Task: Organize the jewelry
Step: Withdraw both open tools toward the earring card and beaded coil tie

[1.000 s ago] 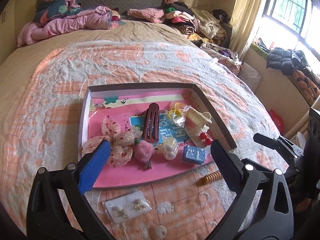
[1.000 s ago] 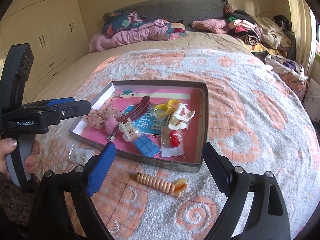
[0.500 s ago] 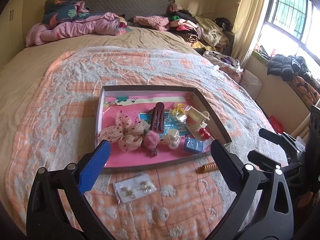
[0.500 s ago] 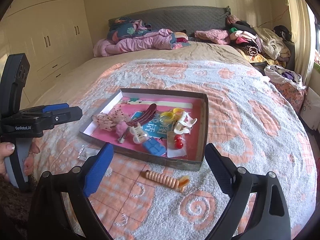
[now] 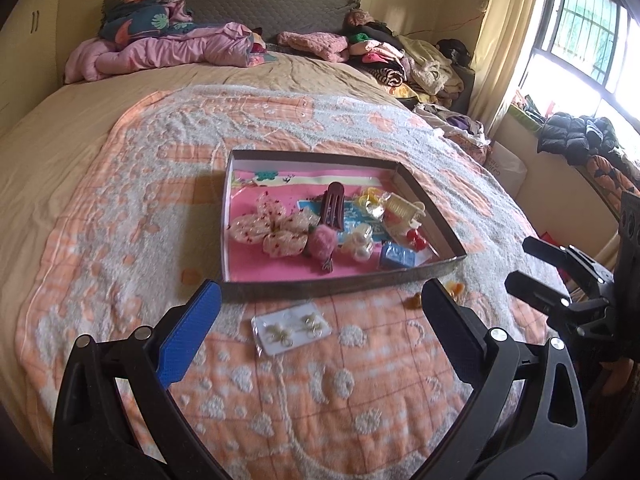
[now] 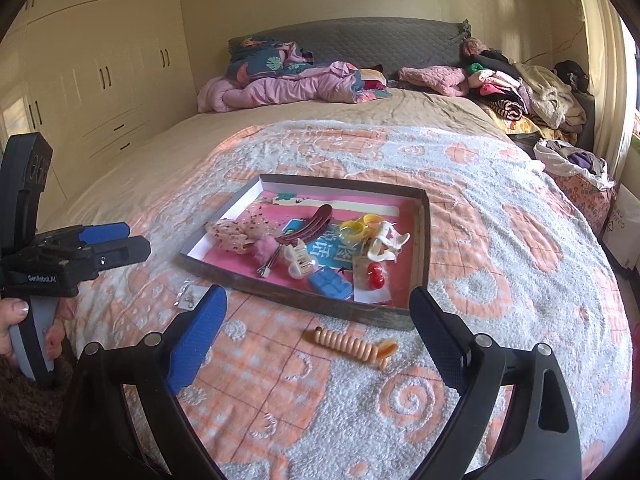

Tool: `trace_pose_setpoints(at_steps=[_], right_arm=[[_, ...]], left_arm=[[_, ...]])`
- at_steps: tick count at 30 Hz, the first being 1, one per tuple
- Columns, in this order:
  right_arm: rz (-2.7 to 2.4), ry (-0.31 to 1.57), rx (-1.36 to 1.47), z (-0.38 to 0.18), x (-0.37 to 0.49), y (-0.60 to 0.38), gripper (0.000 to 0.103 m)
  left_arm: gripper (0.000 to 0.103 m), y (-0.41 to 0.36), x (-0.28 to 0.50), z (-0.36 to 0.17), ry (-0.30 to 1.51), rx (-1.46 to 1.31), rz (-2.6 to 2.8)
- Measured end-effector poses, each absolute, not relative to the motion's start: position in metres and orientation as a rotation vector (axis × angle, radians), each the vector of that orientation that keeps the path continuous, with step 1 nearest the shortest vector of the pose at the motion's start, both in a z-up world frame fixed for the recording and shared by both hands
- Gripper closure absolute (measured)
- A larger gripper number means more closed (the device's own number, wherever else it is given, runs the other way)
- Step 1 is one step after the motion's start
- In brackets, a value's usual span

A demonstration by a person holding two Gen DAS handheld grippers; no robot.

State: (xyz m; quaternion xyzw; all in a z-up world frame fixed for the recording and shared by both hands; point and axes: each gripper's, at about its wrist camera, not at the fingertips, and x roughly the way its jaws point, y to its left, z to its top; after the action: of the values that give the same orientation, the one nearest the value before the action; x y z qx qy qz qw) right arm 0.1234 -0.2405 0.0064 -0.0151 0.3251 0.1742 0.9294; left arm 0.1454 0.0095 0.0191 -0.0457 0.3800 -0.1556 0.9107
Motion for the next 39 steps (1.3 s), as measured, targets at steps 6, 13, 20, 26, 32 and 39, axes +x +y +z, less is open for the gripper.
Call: trace_pose_setpoints(at_steps=[6,13,20,26,32,39], right_arm=[[0.375,0.661,-0.059,0.005,0.114,-0.23,0.013],[0.402,0.669,-0.089,-0.003,0.105,-0.216,0.013],[0.411,0.687,-0.105,-0.014,0.1,-0.211,0.013],[0.39,0.71,-0.116,-0.026,0.1,-0.214,0.013],[0.356,0.744,-0.095,-0.043,0.105,-0.227,0.013],[0.291,0.785,-0.061,-0.063,0.117,-0.249,0.013]], left_arm=[[0.011,0.016,0.132,0.011,0.791,-0.077,-0.307],[0.011,0.024,0.116,0.003,0.799,-0.069,-0.289],[0.011,0.029,0.104,-0.009,0.821,-0.054,-0.272],[0.011,0.028,0.104,-0.026,0.858,-0.056,-0.27],[0.011,0.02,0.112,-0.044,0.897,-0.046,-0.28],[0.011,0.003,0.134,-0.064,0.935,-0.047,-0.295]])
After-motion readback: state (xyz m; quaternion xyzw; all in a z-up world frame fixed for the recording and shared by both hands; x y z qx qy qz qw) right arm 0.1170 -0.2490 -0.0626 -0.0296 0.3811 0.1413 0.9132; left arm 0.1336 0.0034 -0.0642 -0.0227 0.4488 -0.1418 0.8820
